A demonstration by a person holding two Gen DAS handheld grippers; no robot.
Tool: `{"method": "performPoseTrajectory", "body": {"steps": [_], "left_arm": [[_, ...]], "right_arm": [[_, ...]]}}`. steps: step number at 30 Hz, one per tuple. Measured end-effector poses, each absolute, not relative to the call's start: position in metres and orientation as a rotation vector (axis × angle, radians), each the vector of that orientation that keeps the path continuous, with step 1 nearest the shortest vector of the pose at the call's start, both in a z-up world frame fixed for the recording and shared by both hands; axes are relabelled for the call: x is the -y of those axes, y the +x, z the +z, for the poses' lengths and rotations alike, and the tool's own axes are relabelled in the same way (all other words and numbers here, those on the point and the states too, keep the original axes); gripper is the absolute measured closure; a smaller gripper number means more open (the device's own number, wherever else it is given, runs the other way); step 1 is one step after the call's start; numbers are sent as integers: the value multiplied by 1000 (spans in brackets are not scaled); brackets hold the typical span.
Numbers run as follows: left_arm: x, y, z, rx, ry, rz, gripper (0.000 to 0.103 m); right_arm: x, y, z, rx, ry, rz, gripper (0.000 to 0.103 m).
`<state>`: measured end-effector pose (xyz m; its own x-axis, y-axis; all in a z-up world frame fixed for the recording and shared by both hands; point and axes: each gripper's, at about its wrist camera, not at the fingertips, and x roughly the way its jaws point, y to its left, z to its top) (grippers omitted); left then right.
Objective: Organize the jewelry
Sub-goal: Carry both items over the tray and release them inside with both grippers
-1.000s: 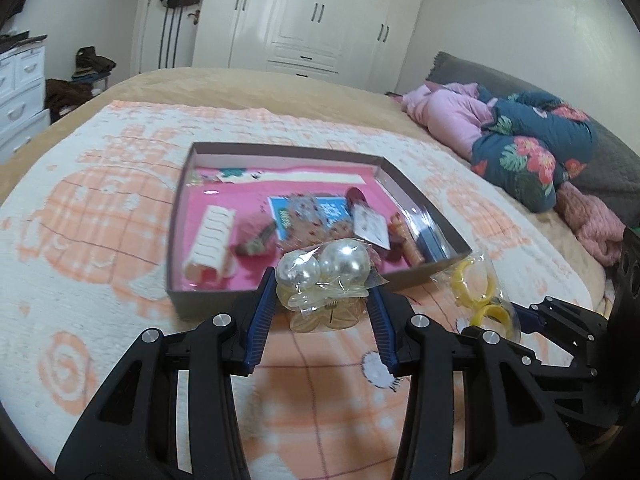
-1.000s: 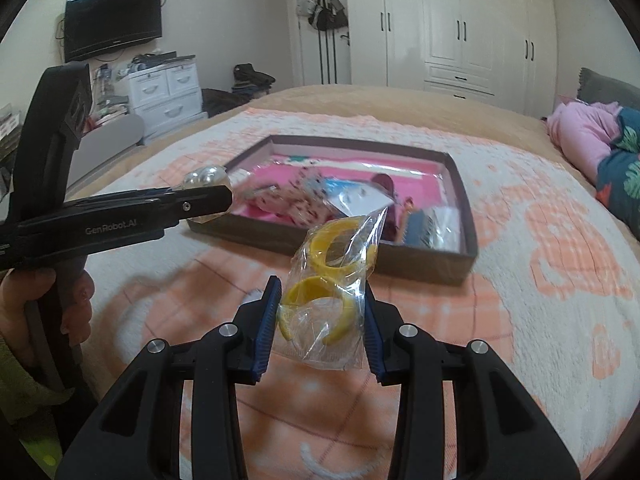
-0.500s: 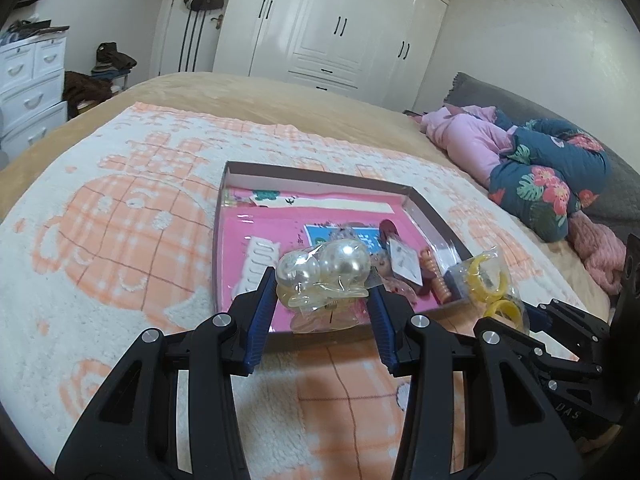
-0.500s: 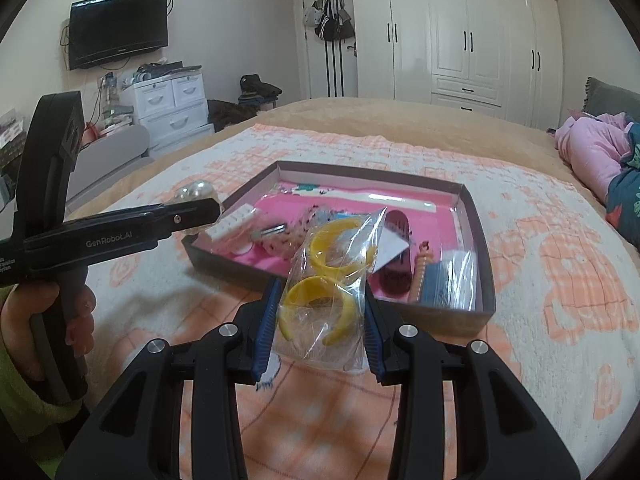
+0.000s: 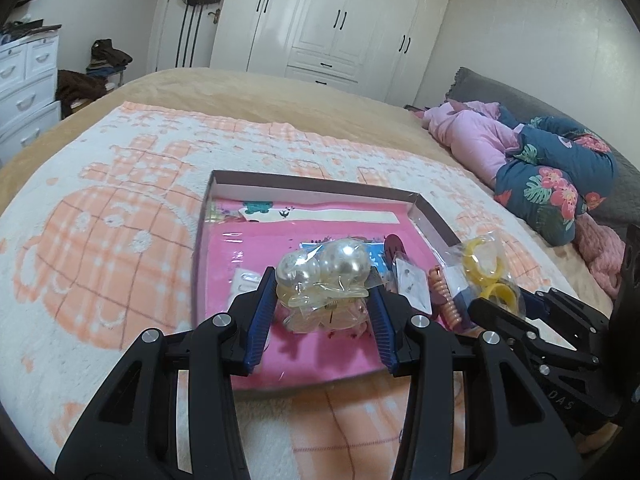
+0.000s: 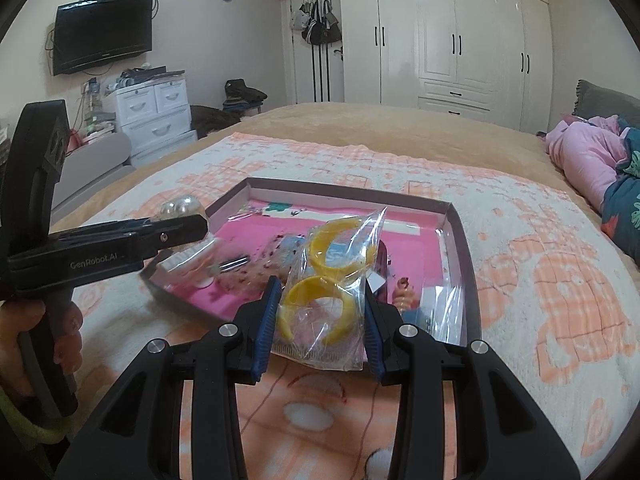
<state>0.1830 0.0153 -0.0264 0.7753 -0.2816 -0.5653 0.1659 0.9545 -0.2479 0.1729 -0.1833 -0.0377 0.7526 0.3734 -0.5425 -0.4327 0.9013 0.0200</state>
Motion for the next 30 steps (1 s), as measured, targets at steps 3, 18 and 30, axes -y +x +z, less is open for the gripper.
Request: {"method": "performPoseTrajectory", "body": {"steps": [3, 18, 30], "left_arm": [[-11, 194, -32, -662, -182, -244, 68], [-5, 213, -51, -715, -177, -252, 67], [-5, 207, -44, -697, -177, -251, 64]], "right_arm": [[181, 184, -45, -588, -117, 430, 67], [183, 214, -64, -656, -70, 402, 64], [191, 190, -54, -605, -62, 395, 51]]}}
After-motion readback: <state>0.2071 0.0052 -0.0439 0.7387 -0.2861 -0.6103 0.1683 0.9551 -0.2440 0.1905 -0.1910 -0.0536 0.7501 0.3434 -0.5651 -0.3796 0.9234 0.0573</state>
